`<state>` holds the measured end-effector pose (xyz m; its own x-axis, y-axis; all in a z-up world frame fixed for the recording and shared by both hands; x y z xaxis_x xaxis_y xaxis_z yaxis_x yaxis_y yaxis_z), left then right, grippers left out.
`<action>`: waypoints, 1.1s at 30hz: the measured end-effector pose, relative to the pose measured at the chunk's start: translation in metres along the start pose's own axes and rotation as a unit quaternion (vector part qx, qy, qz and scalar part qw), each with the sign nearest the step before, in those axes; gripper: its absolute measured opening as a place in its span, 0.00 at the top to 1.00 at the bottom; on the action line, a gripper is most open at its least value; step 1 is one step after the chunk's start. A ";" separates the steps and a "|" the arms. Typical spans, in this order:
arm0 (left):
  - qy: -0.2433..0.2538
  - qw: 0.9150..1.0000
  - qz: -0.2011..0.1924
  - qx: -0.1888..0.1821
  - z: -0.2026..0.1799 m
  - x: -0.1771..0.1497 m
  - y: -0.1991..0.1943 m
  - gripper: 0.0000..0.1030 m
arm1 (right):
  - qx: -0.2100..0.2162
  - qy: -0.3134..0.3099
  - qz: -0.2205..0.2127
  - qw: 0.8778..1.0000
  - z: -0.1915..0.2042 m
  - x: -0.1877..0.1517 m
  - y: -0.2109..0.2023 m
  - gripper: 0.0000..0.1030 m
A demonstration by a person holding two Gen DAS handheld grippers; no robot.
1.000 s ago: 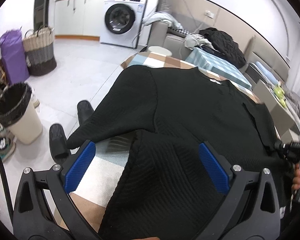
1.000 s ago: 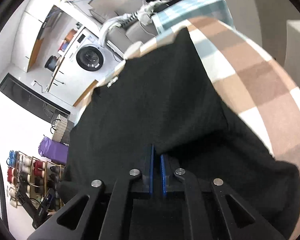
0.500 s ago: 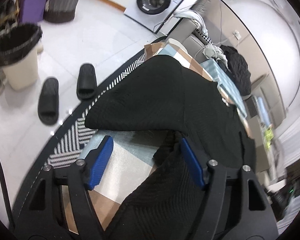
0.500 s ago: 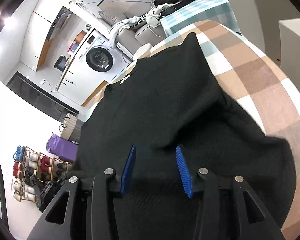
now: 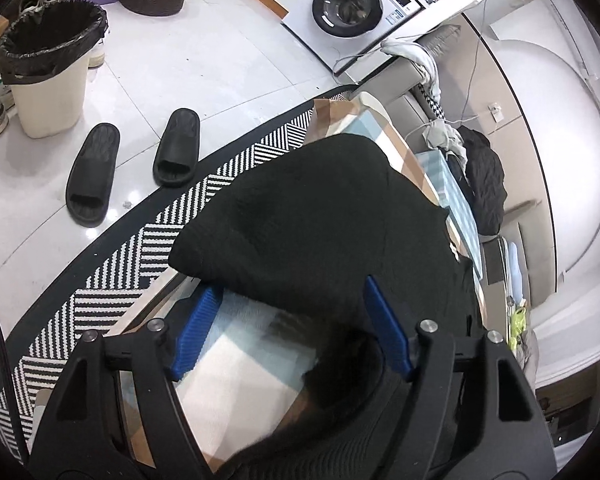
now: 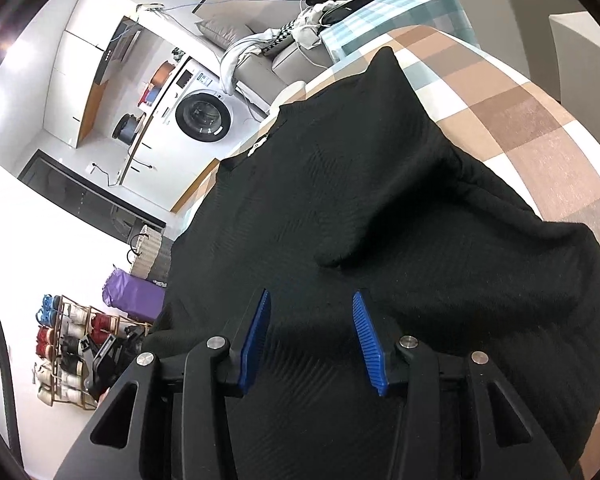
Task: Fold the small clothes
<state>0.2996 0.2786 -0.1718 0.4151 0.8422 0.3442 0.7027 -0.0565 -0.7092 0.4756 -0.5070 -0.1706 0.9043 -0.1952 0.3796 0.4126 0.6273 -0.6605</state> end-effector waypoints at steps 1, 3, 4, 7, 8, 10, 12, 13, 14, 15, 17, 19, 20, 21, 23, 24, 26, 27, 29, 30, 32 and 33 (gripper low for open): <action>-0.001 1.000 -0.002 0.001 0.001 0.004 0.002 0.33 | -0.002 0.001 -0.001 1.000 -0.001 0.000 -0.001 0.57; -0.006 1.000 -0.007 0.008 0.003 0.008 0.005 0.40 | -0.001 0.003 -0.003 1.000 -0.003 -0.001 -0.004 0.57; -0.010 1.000 -0.010 0.013 0.005 0.011 0.007 0.59 | -0.002 0.004 -0.004 1.000 -0.003 -0.001 -0.004 0.57; -0.003 0.999 -0.027 0.033 0.008 0.016 0.008 0.96 | -0.004 0.007 -0.005 1.000 -0.005 -0.002 -0.004 0.57; 0.003 0.999 -0.038 0.035 0.006 0.018 0.006 0.96 | -0.004 0.008 -0.005 1.000 -0.006 -0.003 -0.005 0.57; 0.031 0.996 -0.067 0.043 -0.003 0.026 -0.001 0.97 | -0.007 0.008 -0.005 1.000 -0.008 -0.004 -0.005 0.57; 0.072 0.992 -0.091 0.051 -0.023 0.031 -0.008 0.97 | -0.008 0.010 -0.006 1.000 -0.008 -0.004 -0.006 0.57; 0.102 0.988 -0.107 0.051 -0.043 0.035 -0.012 0.97 | -0.009 0.010 -0.006 1.000 -0.008 -0.004 -0.006 0.57; 0.129 0.983 -0.119 0.047 -0.063 0.036 -0.014 0.97 | -0.009 0.011 -0.005 1.000 -0.009 -0.005 -0.006 0.57; 0.160 0.978 -0.129 0.038 -0.089 0.035 -0.017 0.97 | -0.010 0.013 -0.004 1.000 -0.010 -0.006 -0.007 0.57; 0.241 0.958 -0.153 0.004 -0.154 0.022 -0.019 0.97 | -0.011 0.014 -0.005 1.000 -0.011 -0.008 -0.009 0.57; 0.345 0.930 -0.120 -0.042 -0.219 -0.019 -0.005 0.97 | -0.015 0.014 -0.007 1.000 -0.013 -0.008 -0.012 0.57; 0.383 0.917 -0.094 -0.067 -0.240 -0.043 0.004 0.97 | -0.016 0.015 -0.008 1.000 -0.014 -0.008 -0.014 0.57; 0.410 0.905 -0.067 -0.086 -0.254 -0.065 0.012 0.93 | -0.017 0.016 -0.012 1.000 -0.015 -0.007 -0.017 0.57; 0.448 0.888 -0.008 -0.105 -0.265 -0.110 0.031 0.83 | -0.021 0.019 -0.017 0.999 -0.017 -0.005 -0.022 0.57; 0.460 0.883 0.003 -0.095 -0.263 -0.123 0.039 0.68 | -0.023 0.022 -0.022 0.999 -0.019 -0.004 -0.024 0.51; 0.460 0.883 0.009 -0.086 -0.255 -0.130 0.044 0.50 | -0.026 0.029 -0.027 0.999 -0.025 -0.004 -0.027 0.46; 0.450 0.889 0.012 -0.089 -0.249 -0.129 0.045 0.48 | -0.026 0.031 -0.027 0.999 -0.027 -0.004 -0.028 0.46; 0.429 0.900 0.017 -0.079 -0.237 -0.123 0.046 0.48 | -0.025 0.030 -0.024 0.999 -0.028 -0.005 -0.028 0.46; 0.414 0.907 0.017 -0.074 -0.230 -0.116 0.046 0.47 | -0.025 0.027 -0.023 0.999 -0.027 -0.006 -0.027 0.46; 0.388 0.919 0.016 -0.068 -0.216 -0.106 0.049 0.43 | -0.023 0.025 -0.020 0.999 -0.027 -0.007 -0.026 0.46; 0.377 0.924 0.016 -0.065 -0.210 -0.100 0.050 0.41 | -0.019 0.025 -0.019 0.999 -0.024 -0.006 -0.024 0.46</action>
Point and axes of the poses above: each gripper's, at about its wrist camera, not at the fingertips, and y roughly the way its jaws point, z to its left, x to its top, the point moved 10 cm from there along y, roughly the way its jaws point, and after that the axes turned 1 degree about z, right-handed, at the moved point
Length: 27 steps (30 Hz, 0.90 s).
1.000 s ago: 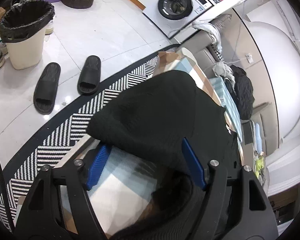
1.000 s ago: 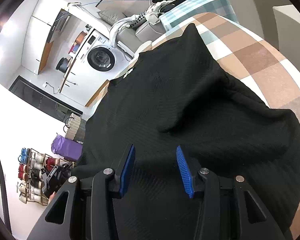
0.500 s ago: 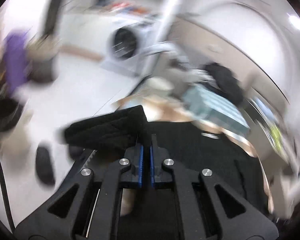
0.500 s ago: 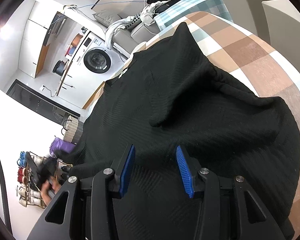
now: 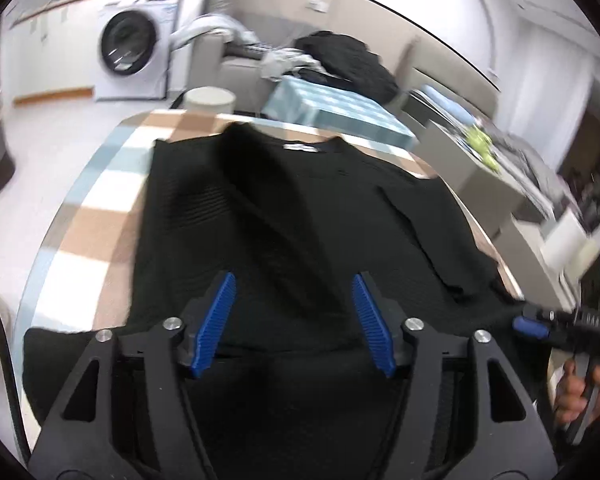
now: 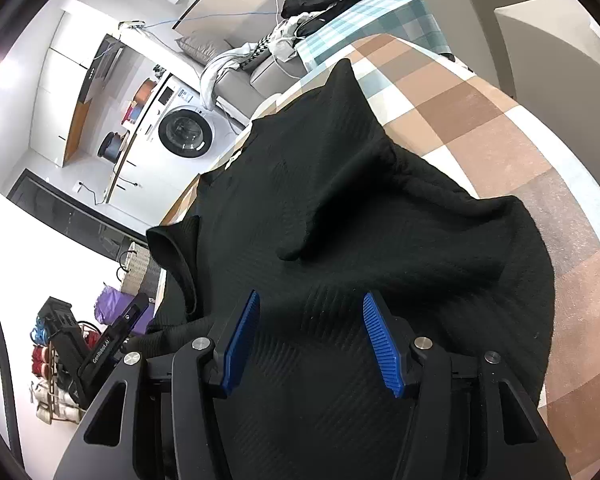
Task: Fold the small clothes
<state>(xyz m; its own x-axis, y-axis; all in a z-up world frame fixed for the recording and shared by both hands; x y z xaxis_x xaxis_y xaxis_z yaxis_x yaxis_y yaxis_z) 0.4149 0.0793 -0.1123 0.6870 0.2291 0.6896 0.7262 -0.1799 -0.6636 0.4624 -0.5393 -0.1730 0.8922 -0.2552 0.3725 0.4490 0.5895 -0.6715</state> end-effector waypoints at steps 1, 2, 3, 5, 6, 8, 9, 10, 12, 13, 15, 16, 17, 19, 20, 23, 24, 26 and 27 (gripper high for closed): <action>-0.011 1.000 0.002 0.006 0.010 -0.002 0.002 0.41 | 0.001 -0.001 0.001 1.000 0.001 -0.001 0.001 0.46; -0.024 1.000 0.006 0.008 0.015 0.001 0.006 0.41 | 0.003 0.000 0.002 1.000 0.001 -0.001 0.002 0.46; -0.033 0.999 0.008 0.003 0.016 0.002 0.009 0.41 | 0.004 0.001 0.002 1.000 0.000 -0.002 0.002 0.46; -0.037 0.999 0.008 -0.005 0.025 0.000 0.016 0.41 | 0.004 0.002 0.004 1.000 -0.001 -0.004 0.002 0.46; -0.032 0.999 0.012 -0.003 0.021 0.004 0.026 0.41 | 0.003 0.004 0.004 1.000 -0.002 -0.005 0.001 0.46; -0.022 1.000 0.020 -0.008 0.007 0.004 0.044 0.41 | 0.000 0.009 0.003 1.000 -0.005 -0.005 -0.001 0.46; -0.017 0.999 0.028 -0.008 0.001 0.005 0.056 0.41 | -0.002 0.010 0.002 1.000 -0.006 -0.005 -0.003 0.46; -0.010 0.999 0.043 -0.009 -0.008 0.005 0.073 0.41 | -0.005 0.012 0.000 1.000 -0.008 -0.005 -0.005 0.46; 0.003 0.998 0.061 -0.021 -0.026 0.002 0.091 0.41 | -0.008 0.014 -0.004 1.000 -0.010 -0.004 -0.009 0.46; 0.011 0.996 0.075 -0.039 -0.040 -0.003 0.101 0.41 | -0.011 0.015 -0.006 1.000 -0.010 -0.003 -0.012 0.46; 0.025 0.992 0.099 -0.079 -0.062 -0.011 0.105 0.41 | -0.014 0.016 -0.012 1.000 -0.012 -0.003 -0.016 0.46; 0.035 0.990 0.103 -0.088 -0.072 -0.014 0.103 0.41 | -0.016 0.017 -0.014 1.000 -0.013 -0.003 -0.018 0.46; 0.042 0.990 0.099 -0.089 -0.075 -0.016 0.099 0.41 | -0.017 0.017 -0.016 1.000 -0.015 -0.002 -0.021 0.46; 0.051 0.993 0.082 -0.074 -0.072 -0.015 0.088 0.41 | -0.018 0.017 -0.022 0.999 -0.016 -0.002 -0.026 0.46; 0.049 0.994 0.076 -0.065 -0.068 -0.014 0.081 0.41 | -0.020 0.016 -0.023 0.999 -0.018 -0.001 -0.028 0.46; 0.036 0.997 0.052 -0.042 -0.047 -0.012 0.052 0.41 | -0.030 0.005 -0.022 0.999 -0.019 0.000 -0.031 0.46; 0.033 0.998 0.044 -0.030 -0.039 -0.012 0.043 0.40 | -0.038 -0.006 -0.021 0.999 -0.019 0.001 -0.034 0.46; 0.025 0.999 0.024 -0.002 -0.017 -0.010 0.018 0.35 | -0.053 -0.029 -0.025 0.998 -0.019 0.002 -0.042 0.46; 0.019 1.000 0.016 0.010 -0.006 -0.012 0.005 0.33 | -0.061 -0.045 -0.029 0.997 -0.018 0.002 -0.050 0.46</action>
Point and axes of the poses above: each gripper's, at about its wrist camera, not at the fingertips, and y roughly the way its jaws point, z to its left, x to its top, the point moved 10 cm from there along y, roughly the way its jaws point, and after that the axes turned 1 degree about z, right-handed, at the moved point
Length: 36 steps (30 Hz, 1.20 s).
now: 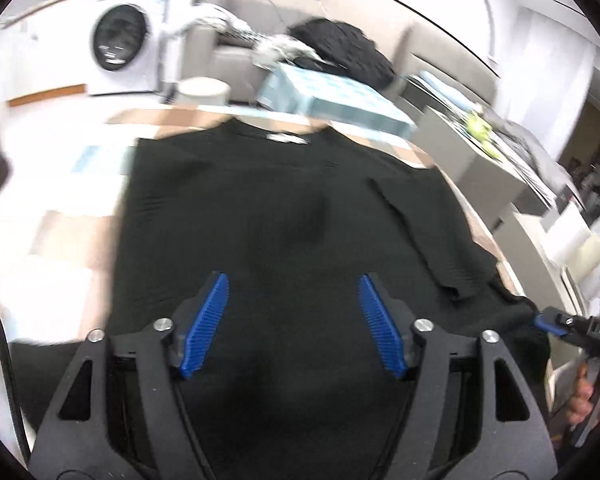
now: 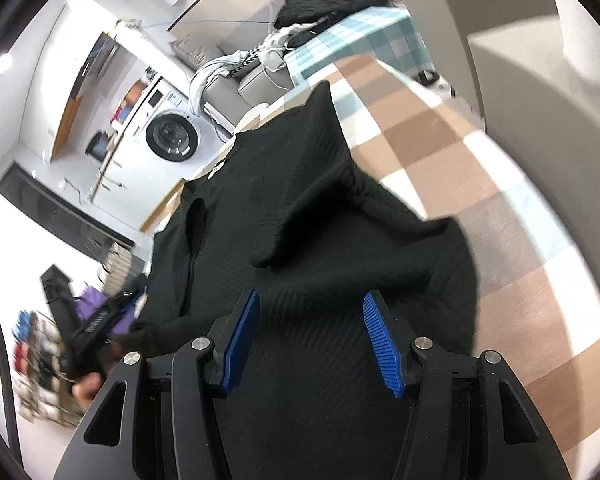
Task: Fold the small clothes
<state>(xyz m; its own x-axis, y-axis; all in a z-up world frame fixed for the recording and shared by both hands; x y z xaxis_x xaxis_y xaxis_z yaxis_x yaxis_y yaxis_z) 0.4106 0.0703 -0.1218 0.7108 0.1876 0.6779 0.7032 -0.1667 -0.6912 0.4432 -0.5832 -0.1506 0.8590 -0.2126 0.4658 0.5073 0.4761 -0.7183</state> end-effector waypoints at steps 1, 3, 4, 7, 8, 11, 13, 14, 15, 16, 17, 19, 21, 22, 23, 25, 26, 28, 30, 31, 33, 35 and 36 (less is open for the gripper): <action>-0.010 1.000 -0.011 0.015 0.018 -0.003 -0.020 0.32 | -0.004 -0.011 -0.004 1.000 -0.001 0.001 -0.006 0.45; -0.021 0.999 -0.023 0.037 0.041 -0.011 -0.044 0.25 | -0.018 -0.029 -0.015 0.999 -0.008 0.002 -0.021 0.38; -0.028 0.998 -0.029 0.052 0.056 -0.016 -0.057 0.23 | -0.027 -0.033 -0.020 0.999 -0.013 0.001 -0.027 0.36; -0.050 0.994 -0.037 0.088 0.098 -0.037 -0.091 0.22 | -0.061 -0.044 -0.011 0.997 -0.036 -0.007 -0.036 0.33; -0.060 0.993 -0.036 0.100 0.112 -0.046 -0.101 0.22 | -0.069 -0.045 0.000 0.997 -0.043 -0.011 -0.034 0.33; -0.090 0.989 -0.028 0.117 0.143 -0.070 -0.116 0.22 | -0.062 -0.051 0.034 0.996 -0.053 -0.028 -0.020 0.33; -0.103 0.987 -0.020 0.123 0.157 -0.083 -0.119 0.22 | -0.062 -0.061 0.051 0.995 -0.056 -0.032 -0.004 0.45; -0.106 0.986 -0.017 0.125 0.161 -0.088 -0.121 0.22 | -0.061 -0.075 0.057 0.994 -0.056 -0.032 0.004 0.70; -0.109 0.986 -0.015 0.127 0.166 -0.092 -0.124 0.22 | -0.062 -0.084 0.055 0.993 -0.054 -0.029 0.009 0.95; -0.109 0.986 -0.014 0.129 0.169 -0.096 -0.126 0.22 | -0.057 -0.090 0.045 0.993 -0.051 -0.023 0.010 0.95; -0.108 0.986 -0.012 0.129 0.170 -0.099 -0.127 0.22 | -0.046 -0.093 0.025 0.994 -0.047 -0.012 0.008 0.95; -0.104 0.986 -0.009 0.131 0.171 -0.104 -0.129 0.22 | -0.037 -0.082 -0.011 0.996 -0.046 0.011 0.001 0.95; -0.099 0.987 -0.004 0.128 0.166 -0.106 -0.122 0.22 | -0.043 -0.058 -0.017 0.997 -0.054 0.026 0.003 0.94; -0.097 0.987 0.004 0.127 0.164 -0.109 -0.116 0.22 | -0.046 -0.052 -0.008 0.998 -0.058 0.027 0.006 0.90; -0.098 0.987 0.012 0.127 0.163 -0.111 -0.113 0.22 | -0.051 -0.049 0.005 0.997 -0.062 0.025 0.010 0.80; -0.098 0.988 0.029 0.118 0.158 -0.115 -0.102 0.22 | -0.046 -0.045 0.023 0.998 -0.069 0.016 0.013 0.63; -0.097 0.988 0.036 0.115 0.157 -0.119 -0.099 0.22 | -0.037 -0.044 0.026 0.998 -0.070 0.012 0.011 0.59; -0.092 0.988 0.044 0.116 0.153 -0.121 -0.093 0.22 | -0.025 -0.053 0.036 0.998 -0.073 0.001 0.008 0.58; -0.084 0.989 0.048 0.115 0.149 -0.123 -0.089 0.23 | -0.023 -0.069 0.048 0.996 -0.075 -0.011 0.009 0.56; -0.080 0.989 0.049 0.112 0.146 -0.123 -0.086 0.24 | -0.021 -0.077 0.042 0.996 -0.073 -0.013 0.008 0.56; -0.073 0.990 0.047 0.109 0.141 -0.122 -0.083 0.35 | -0.023 -0.093 0.039 0.995 -0.071 -0.017 0.007 0.54; -0.061 0.991 0.050 0.107 0.136 -0.122 -0.079 0.51 | -0.019 -0.109 0.038 0.993 -0.066 -0.019 0.008 0.55; -0.055 0.991 0.052 0.107 0.134 -0.122 -0.078 0.60 | -0.017 -0.124 0.041 0.991 -0.059 -0.021 0.011 0.56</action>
Point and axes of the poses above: each gripper's, at about its wrist camera, not at the fingertips, and y roughly the way its jaws point, z to its left, x to its top, the point moved 10 cm from there along y, roughly the way its jaws point, and after that the axes turned 1 degree about z, right-handed, at the moved point
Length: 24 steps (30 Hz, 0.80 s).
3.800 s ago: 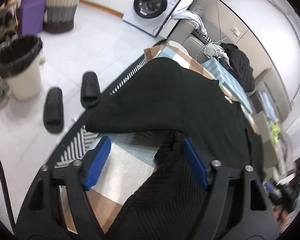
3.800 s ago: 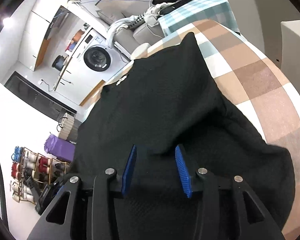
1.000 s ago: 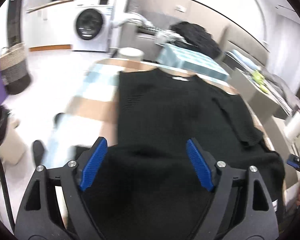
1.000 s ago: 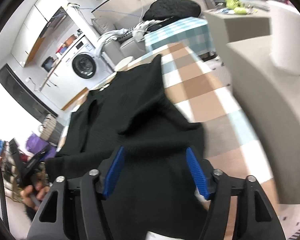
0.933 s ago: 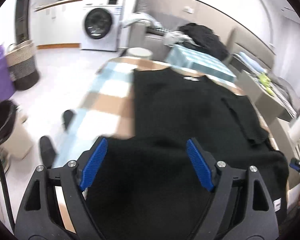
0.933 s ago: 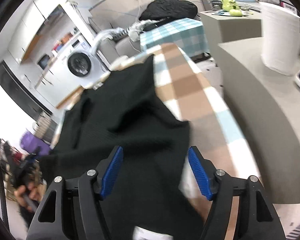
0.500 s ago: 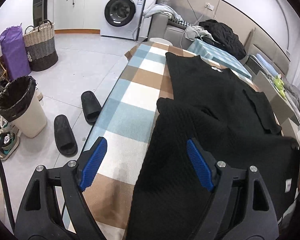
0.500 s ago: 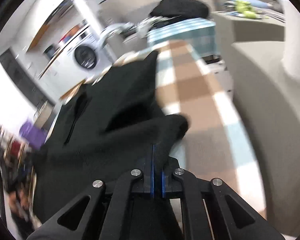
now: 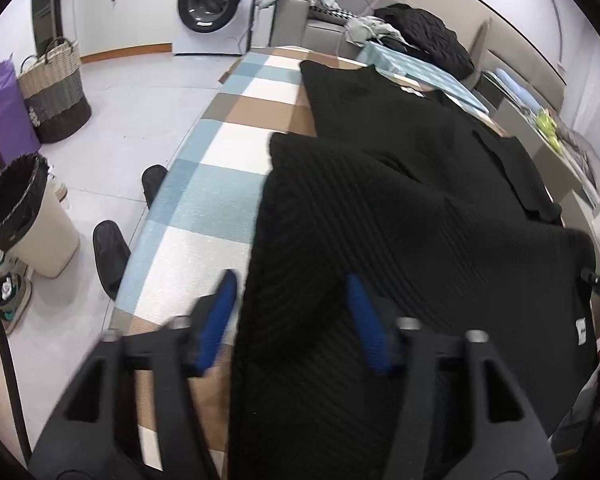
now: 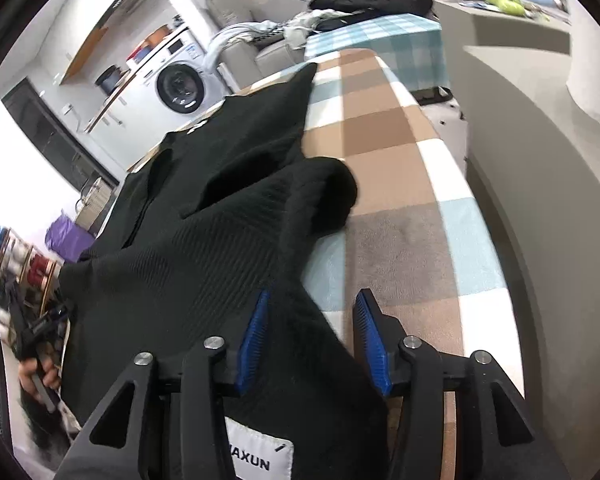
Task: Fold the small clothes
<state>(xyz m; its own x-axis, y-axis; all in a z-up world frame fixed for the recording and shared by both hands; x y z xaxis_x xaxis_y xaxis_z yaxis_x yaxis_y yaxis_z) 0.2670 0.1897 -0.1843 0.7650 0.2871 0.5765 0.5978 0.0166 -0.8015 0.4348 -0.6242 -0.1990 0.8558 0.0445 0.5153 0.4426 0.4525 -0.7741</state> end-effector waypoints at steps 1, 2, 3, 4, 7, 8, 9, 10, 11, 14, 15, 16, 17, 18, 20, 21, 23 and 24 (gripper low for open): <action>0.009 1.000 0.000 0.002 -0.002 -0.001 0.001 0.69 | -0.002 -0.010 0.001 1.000 0.004 0.000 0.001 0.57; 0.013 1.000 -0.001 0.003 -0.004 -0.002 0.001 0.74 | -0.001 -0.021 0.002 1.000 0.008 0.001 0.003 0.58; 0.017 1.000 0.001 0.003 -0.004 -0.003 0.002 0.81 | 0.000 -0.027 0.003 1.000 0.011 0.000 0.003 0.63; 0.018 1.000 0.007 0.005 -0.004 -0.005 0.004 0.81 | -0.002 -0.033 0.004 0.999 0.012 0.001 0.004 0.64; 0.011 1.000 0.014 0.019 0.001 -0.010 0.003 0.74 | -0.005 -0.037 0.009 0.999 0.013 0.001 0.003 0.63; 0.011 0.999 0.020 0.023 0.003 -0.011 0.004 0.69 | 0.000 -0.036 0.009 0.999 0.014 0.000 0.000 0.62; 0.011 0.999 0.025 0.028 0.004 -0.013 0.004 0.56 | 0.003 -0.036 0.008 0.999 0.014 -0.001 -0.002 0.60; 0.011 0.999 0.028 0.030 0.005 -0.015 0.004 0.50 | 0.001 -0.037 0.006 0.999 0.015 -0.001 -0.004 0.60; 0.011 0.999 0.026 0.028 0.006 -0.016 0.003 0.50 | 0.000 -0.037 0.005 0.999 0.014 -0.002 -0.005 0.59; 0.020 0.999 0.028 0.033 0.007 -0.018 0.003 0.50 | -0.005 -0.037 0.008 0.999 0.013 -0.008 -0.007 0.58; 0.022 0.999 0.029 0.035 0.006 -0.018 0.004 0.50 | -0.009 -0.040 0.010 0.999 0.012 -0.010 -0.007 0.58; 0.026 0.999 0.029 0.034 0.005 -0.019 0.004 0.51 | -0.014 -0.042 0.009 0.999 0.011 -0.011 -0.006 0.58; 0.028 0.999 0.026 0.024 0.002 -0.018 0.004 0.56 | -0.019 -0.042 0.007 0.999 0.010 -0.011 -0.005 0.58; 0.028 0.999 0.023 0.017 0.000 -0.018 0.003 0.75 | -0.024 -0.044 0.004 0.999 0.011 -0.012 -0.004 0.59; 0.026 1.000 0.014 0.011 -0.002 -0.017 0.000 0.89 | -0.033 -0.055 -0.001 0.998 0.012 -0.012 -0.003 0.69; 0.025 1.000 0.006 0.009 -0.002 -0.016 -0.003 0.95 | -0.037 -0.061 -0.001 0.997 0.013 -0.013 -0.003 0.87; 0.018 1.000 -0.022 0.000 -0.003 -0.011 -0.017 0.96 | -0.029 -0.062 -0.009 0.998 0.015 -0.012 -0.006 0.95; 0.015 0.999 -0.034 -0.004 -0.003 -0.009 -0.024 0.96 | -0.021 -0.064 -0.025 0.997 0.017 -0.010 -0.013 0.95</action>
<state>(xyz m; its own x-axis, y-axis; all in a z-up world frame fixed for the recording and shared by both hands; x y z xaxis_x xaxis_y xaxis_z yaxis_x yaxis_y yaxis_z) 0.2461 0.1840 -0.1700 0.7288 0.2566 0.6349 0.6510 0.0279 -0.7586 0.4160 -0.6153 -0.1872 0.7922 0.1362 0.5949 0.4978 0.4195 -0.7590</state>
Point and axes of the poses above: each gripper's, at about its wrist camera, not at the fingertips, and y roughly the way its jaws point, z to its left, x to its top, the point moved 10 cm from there along y, roughly the way its jaws point, and after that the axes turned 1 degree about z, right-handed, at the moved point
